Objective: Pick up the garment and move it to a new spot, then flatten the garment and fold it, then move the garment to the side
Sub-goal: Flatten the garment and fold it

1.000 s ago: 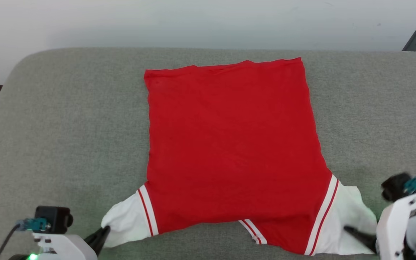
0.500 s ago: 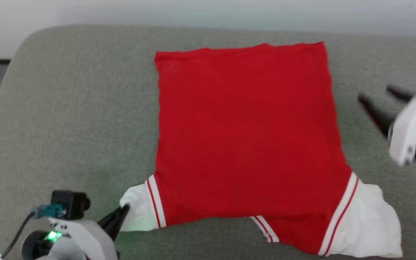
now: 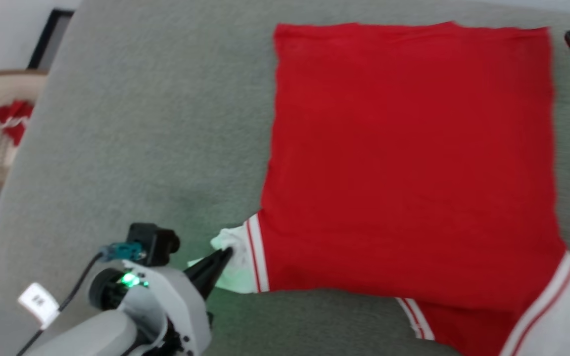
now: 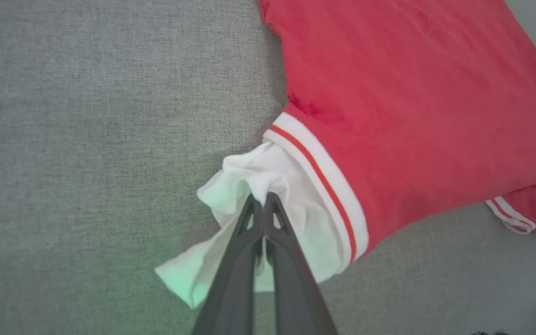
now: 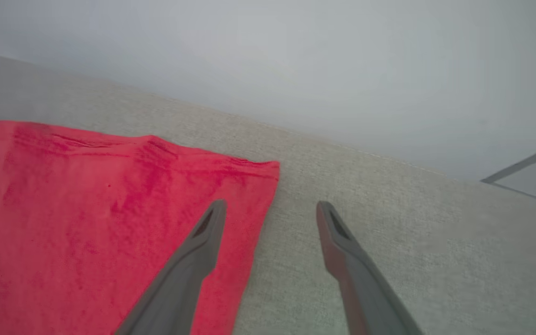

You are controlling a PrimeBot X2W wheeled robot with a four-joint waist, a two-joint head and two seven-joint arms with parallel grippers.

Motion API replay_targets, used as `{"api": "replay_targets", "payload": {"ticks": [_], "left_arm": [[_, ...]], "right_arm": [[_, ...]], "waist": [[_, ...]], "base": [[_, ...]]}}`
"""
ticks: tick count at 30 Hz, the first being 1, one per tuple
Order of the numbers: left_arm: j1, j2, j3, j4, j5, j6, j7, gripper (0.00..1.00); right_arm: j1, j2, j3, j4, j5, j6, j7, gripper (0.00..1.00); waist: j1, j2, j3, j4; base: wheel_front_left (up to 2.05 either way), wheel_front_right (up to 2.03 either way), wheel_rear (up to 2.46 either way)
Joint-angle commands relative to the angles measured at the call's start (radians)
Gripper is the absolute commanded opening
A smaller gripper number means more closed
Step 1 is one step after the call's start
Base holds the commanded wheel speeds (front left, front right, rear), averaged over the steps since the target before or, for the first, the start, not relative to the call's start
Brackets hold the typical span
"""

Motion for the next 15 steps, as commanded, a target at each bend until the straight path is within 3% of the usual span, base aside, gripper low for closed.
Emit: {"api": "replay_targets", "payload": {"ticks": [1, 8, 15], "left_arm": [[-0.022, -0.024, -0.006, 0.015, 0.009, -0.017, 0.004, 0.0], [-0.063, -0.091, -0.029, 0.076, 0.026, -0.069, 0.013, 0.0], [-0.076, -0.136, -0.042, 0.126, 0.022, -0.11, 0.008, 0.0]], "right_arm": [[-0.037, 0.004, -0.015, 0.062, -0.012, -0.002, 0.006, 1.0], [-0.161, -0.019, -0.094, 0.319, -0.102, -0.002, 0.035, 1.0], [-0.187, 0.002, -0.176, 0.494, -0.15, 0.0, 0.1, 1.0]], "waist": [[0.0, -0.0001, 0.075, 0.092], [0.0, -0.0001, 0.118, 0.167], [0.0, -0.0001, 0.134, 0.207]], "base": [[0.0, 0.0, 0.0], [0.0, 0.0, 0.0], [0.0, 0.0, 0.0]]}}
